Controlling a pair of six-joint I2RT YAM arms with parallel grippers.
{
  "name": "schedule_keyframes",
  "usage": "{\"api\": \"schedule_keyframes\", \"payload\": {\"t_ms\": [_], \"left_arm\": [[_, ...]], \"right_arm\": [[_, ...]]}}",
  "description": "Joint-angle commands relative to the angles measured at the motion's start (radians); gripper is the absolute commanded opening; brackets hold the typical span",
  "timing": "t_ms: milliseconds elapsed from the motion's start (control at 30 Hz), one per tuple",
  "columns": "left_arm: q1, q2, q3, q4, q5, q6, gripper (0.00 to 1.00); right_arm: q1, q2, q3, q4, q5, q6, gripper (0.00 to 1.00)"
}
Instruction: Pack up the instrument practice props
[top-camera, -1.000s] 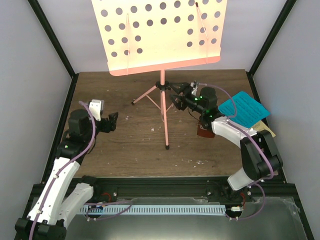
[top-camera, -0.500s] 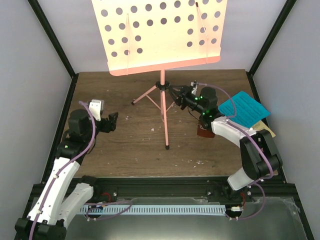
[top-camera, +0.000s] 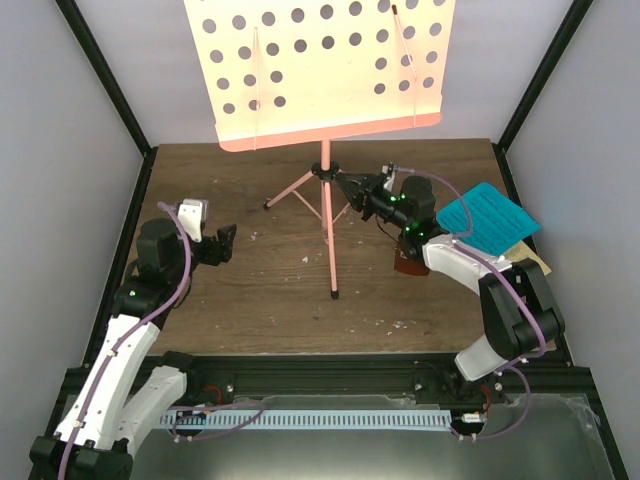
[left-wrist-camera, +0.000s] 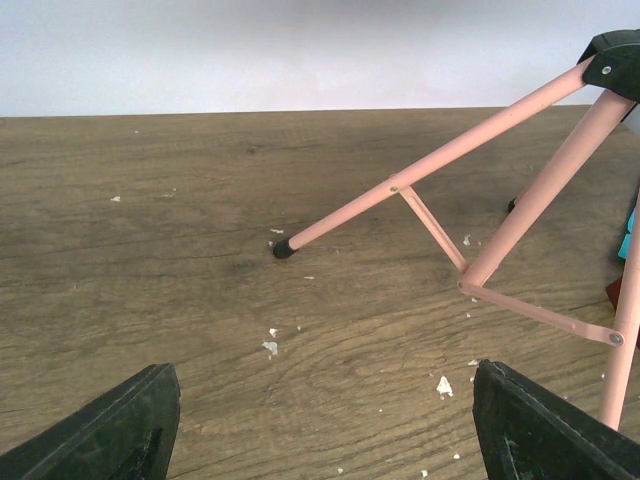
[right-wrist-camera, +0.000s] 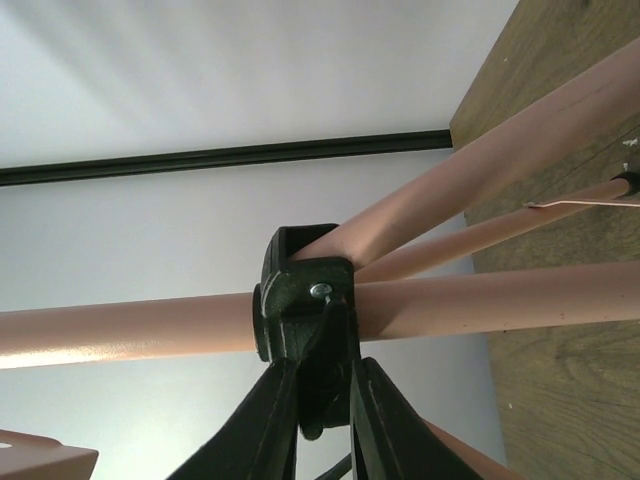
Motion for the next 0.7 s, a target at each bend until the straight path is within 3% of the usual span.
{"api": "schedule_keyframes", "payload": {"t_ms": [0, 100, 300, 533, 667], "left_arm": [[-0.003, -0.01, -0.002, 0.003, 0.005, 0.007, 0.81], [-0.002, -0.008, -0.002, 0.002, 0.005, 0.007, 0.81], [-0.002, -0.007, -0.003, 0.002, 0.005, 0.006, 0.82], [-0.002, -0.007, -0.003, 0.002, 0.006, 0.006, 0.82], [-0.002, -0.006, -0.004, 0.003, 0.007, 0.006, 0.82]], "right_arm": [[-0.005, 0.01, -0.007, 0.038, 0.012, -0.017, 0.21], [-0.004, 0.02, -0.007, 0.054, 0.012, -0.023, 0.25], [-0.005, 0.038, 0.011, 0.063, 0.014, -0.041, 0.25], [-0.005, 0.036, 0.021, 0.058, 0.013, -0.068, 0.11], [-0.004, 0.033, 0.014, 0.079, 0.01, -0.126, 0.1]]}}
